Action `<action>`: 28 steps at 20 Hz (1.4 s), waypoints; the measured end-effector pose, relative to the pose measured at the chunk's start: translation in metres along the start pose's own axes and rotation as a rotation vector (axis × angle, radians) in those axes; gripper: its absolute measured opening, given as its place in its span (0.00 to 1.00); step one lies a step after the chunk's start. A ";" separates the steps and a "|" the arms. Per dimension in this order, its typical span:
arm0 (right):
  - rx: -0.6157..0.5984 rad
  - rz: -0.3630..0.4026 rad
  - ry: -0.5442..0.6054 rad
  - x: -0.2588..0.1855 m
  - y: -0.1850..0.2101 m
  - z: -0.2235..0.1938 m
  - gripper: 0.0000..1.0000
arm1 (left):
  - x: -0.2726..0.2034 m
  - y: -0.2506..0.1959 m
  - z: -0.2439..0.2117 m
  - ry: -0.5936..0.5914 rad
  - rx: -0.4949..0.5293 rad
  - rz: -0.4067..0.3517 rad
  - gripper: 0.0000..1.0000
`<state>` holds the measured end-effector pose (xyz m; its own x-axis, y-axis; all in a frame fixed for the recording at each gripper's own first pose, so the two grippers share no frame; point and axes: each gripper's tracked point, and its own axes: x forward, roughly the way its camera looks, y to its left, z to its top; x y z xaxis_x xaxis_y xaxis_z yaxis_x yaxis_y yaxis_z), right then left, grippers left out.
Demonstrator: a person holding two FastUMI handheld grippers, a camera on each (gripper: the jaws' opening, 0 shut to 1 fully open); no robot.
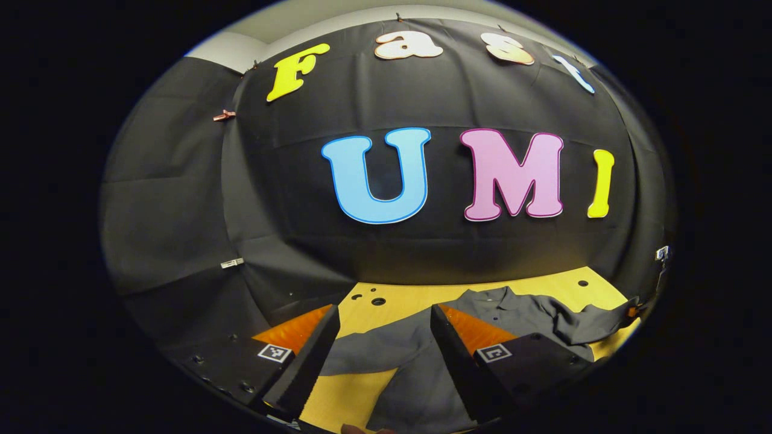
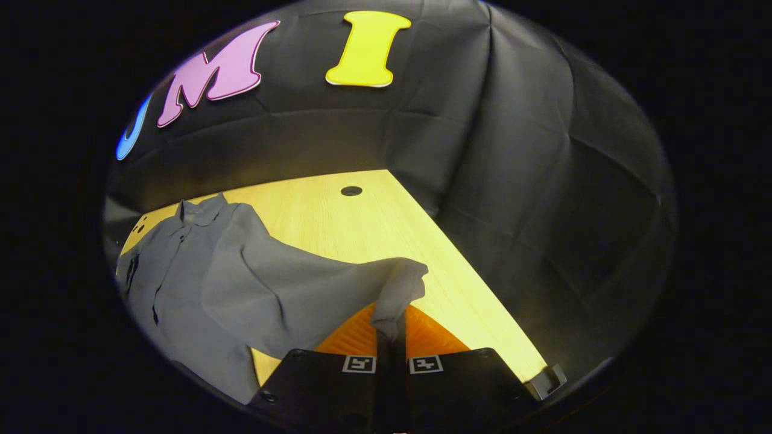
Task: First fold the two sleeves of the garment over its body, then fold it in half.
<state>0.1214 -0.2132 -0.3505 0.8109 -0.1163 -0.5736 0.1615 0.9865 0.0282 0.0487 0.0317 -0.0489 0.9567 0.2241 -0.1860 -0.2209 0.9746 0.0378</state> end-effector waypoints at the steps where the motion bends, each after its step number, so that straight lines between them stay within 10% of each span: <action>1: -0.002 -0.009 -0.011 -0.010 0.001 0.003 0.05 | 0.001 0.000 -0.001 -0.005 -0.001 -0.016 0.98; 11: 0.055 0.028 -0.119 -0.103 0.051 0.040 0.05 | 0.006 0.027 -0.006 -0.038 -0.028 -0.103 0.95; 28: -0.035 0.352 -0.297 -0.190 0.286 0.117 0.05 | 0.020 0.099 -0.028 -0.045 -0.047 -0.142 0.95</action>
<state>0.0796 0.0780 -0.1376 0.9399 0.2036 -0.2742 -0.1679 0.9746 0.1482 0.0402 0.1328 -0.0764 0.9863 0.0847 -0.1415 -0.0900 0.9954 -0.0320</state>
